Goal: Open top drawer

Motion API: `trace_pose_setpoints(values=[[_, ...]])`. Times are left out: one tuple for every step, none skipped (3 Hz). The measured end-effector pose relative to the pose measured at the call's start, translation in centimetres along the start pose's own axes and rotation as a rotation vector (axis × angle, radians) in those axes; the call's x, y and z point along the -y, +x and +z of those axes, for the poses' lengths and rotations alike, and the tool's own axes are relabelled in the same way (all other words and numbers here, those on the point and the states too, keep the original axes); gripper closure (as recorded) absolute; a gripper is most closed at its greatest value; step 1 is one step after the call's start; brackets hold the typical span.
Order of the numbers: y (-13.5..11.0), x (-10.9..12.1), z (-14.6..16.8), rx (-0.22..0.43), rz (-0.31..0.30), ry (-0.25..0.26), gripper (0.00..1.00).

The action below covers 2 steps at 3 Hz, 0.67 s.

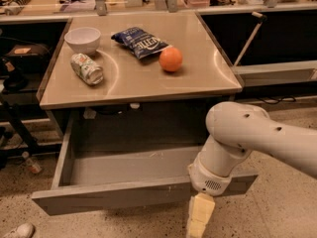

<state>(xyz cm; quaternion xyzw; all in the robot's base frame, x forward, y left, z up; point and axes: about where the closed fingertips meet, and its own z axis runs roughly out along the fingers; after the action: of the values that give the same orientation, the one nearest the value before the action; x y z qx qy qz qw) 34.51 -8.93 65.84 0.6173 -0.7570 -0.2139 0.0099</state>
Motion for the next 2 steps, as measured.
trace_pose_setpoints(values=[[-0.1,0.2,0.0,0.000,0.000,0.000,0.00],[1.1,-1.4,-0.5,-0.004,0.030,0.002,0.00]])
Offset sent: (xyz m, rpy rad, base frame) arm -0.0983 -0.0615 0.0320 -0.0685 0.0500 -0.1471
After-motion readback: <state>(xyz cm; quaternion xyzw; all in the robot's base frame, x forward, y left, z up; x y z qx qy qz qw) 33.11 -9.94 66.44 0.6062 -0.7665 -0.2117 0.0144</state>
